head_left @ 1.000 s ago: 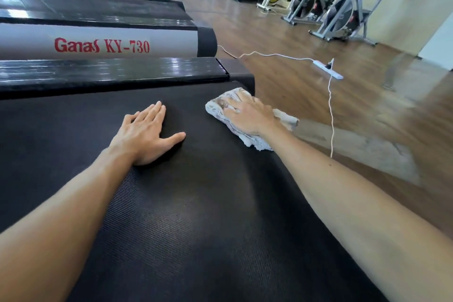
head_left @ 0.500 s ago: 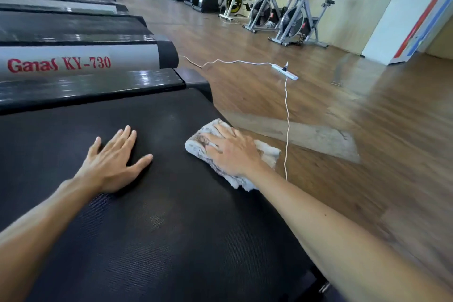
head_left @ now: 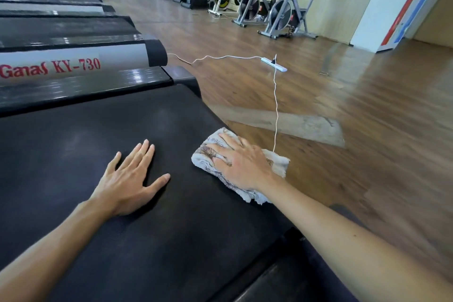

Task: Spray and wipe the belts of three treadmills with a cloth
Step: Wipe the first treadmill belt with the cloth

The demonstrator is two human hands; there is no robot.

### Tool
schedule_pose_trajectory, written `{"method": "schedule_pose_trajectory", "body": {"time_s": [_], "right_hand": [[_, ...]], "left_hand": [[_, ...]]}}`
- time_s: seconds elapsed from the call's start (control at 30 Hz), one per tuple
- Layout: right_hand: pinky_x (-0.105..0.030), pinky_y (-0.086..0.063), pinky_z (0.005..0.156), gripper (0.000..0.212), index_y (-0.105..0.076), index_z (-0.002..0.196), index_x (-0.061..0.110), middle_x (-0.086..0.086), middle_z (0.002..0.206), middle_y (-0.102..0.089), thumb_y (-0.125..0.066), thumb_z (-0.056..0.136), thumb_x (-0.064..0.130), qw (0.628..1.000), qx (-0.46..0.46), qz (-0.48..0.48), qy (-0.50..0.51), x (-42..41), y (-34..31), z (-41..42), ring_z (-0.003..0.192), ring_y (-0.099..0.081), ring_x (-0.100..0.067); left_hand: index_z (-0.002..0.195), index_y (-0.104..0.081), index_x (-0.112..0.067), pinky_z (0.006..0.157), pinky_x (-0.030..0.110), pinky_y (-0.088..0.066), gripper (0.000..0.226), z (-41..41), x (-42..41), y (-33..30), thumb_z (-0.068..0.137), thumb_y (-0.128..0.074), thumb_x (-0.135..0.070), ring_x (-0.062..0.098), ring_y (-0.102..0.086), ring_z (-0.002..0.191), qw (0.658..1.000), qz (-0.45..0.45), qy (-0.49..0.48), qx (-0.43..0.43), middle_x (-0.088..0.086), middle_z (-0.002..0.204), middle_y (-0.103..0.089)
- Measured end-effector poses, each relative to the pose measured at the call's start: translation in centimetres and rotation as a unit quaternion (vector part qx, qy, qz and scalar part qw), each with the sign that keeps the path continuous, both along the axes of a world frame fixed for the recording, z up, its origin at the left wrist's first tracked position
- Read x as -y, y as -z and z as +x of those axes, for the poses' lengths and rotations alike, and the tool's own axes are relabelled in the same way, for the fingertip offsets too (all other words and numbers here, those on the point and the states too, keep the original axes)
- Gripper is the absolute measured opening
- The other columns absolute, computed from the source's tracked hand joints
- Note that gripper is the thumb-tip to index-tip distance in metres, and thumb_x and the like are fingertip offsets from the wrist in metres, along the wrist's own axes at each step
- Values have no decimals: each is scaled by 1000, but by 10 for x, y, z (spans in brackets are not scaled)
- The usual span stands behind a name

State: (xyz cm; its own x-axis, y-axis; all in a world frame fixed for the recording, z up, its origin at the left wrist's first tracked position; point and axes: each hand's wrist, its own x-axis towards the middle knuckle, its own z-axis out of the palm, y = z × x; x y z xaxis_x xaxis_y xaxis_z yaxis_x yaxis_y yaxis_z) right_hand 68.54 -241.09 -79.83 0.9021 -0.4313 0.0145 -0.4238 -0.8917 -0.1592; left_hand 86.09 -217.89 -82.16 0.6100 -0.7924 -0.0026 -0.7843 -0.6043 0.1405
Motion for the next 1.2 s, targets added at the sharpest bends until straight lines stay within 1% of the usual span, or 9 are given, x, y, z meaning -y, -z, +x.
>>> {"method": "schedule_pose_trajectory", "body": {"time_s": [0.37, 0.47, 0.53, 0.57, 0.67, 0.73, 0.87, 1.0, 1.2], "right_hand": [[-50, -29, 118, 50, -23, 154, 60, 23, 170, -3, -29, 105, 57, 999, -17, 28, 23, -12, -7, -76, 152, -21, -24], [-54, -28, 119, 51, -19, 154, 62, 23, 170, 9, -28, 103, 62, 998, -17, 43, 36, -14, -5, -89, 155, -15, -30], [-60, -23, 121, 52, -15, 153, 65, 17, 169, 21, -27, 102, 65, 997, -21, 52, 56, -17, -4, -90, 157, -4, -34], [-60, -22, 121, 53, -13, 153, 66, 14, 169, 24, -27, 102, 66, 996, -27, 51, 65, -19, -4, -89, 157, -4, -36], [-57, -32, 114, 53, -11, 153, 66, 10, 172, 15, -25, 102, 65, 996, -32, 34, 72, -21, -6, -83, 147, -26, -38], [-55, -35, 112, 52, -10, 153, 65, 9, 172, 9, -25, 103, 64, 996, -31, 28, 76, -16, -3, -77, 142, -33, -37], [-52, -37, 109, 51, -12, 153, 64, 7, 172, -2, -24, 104, 63, 994, -22, 30, 102, -3, -1, -42, 136, -40, -37], [-50, -39, 104, 51, -19, 156, 57, 0, 162, -25, -24, 105, 58, 994, -12, 22, 111, 16, -5, 20, 128, -47, -38], [-49, -39, 103, 51, -23, 157, 52, -7, 157, -32, -23, 106, 54, 995, -5, 17, 97, 35, -7, 111, 130, -48, -43]], "left_hand": [[163, 0, -20, 126, 40, 6, 115, -15, -9, -3, 70, -2, -87, -1, 17, 149, 999, -30, -12, -10, -11, 167, 13], [163, -1, -18, 127, 40, 4, 116, -13, -9, -3, 70, -4, -88, 1, 13, 152, 999, -43, -15, -10, -9, 168, 11], [163, -1, -18, 127, 40, 4, 117, -11, -8, -3, 69, -5, -88, 2, 12, 152, 999, -46, -16, -14, -9, 168, 10], [163, -1, -18, 127, 40, 4, 117, -9, -7, -2, 70, -5, -88, 2, 11, 153, 999, -48, -16, -15, -8, 168, 9], [163, -3, -18, 127, 41, 2, 117, 1, 1, -1, 70, -8, -89, 4, 9, 154, 998, -60, -15, -14, -7, 169, 6], [163, -5, -18, 127, 42, 1, 118, 11, 8, 0, 69, -10, -89, 5, 6, 155, 998, -66, -19, -11, -6, 170, 4], [163, -7, -16, 127, 41, -1, 120, 30, 22, 0, 68, -10, -90, 8, 4, 156, 997, -69, -38, -1, -4, 170, 1], [163, -6, -15, 127, 41, -1, 121, 46, 36, 0, 68, -7, -90, 9, 6, 156, 997, -52, -51, 0, -2, 170, 2], [163, 2, -16, 126, 40, 1, 118, 56, 47, 6, 70, 0, -88, 8, 13, 155, 998, -25, -48, 22, -2, 170, 11]]}}
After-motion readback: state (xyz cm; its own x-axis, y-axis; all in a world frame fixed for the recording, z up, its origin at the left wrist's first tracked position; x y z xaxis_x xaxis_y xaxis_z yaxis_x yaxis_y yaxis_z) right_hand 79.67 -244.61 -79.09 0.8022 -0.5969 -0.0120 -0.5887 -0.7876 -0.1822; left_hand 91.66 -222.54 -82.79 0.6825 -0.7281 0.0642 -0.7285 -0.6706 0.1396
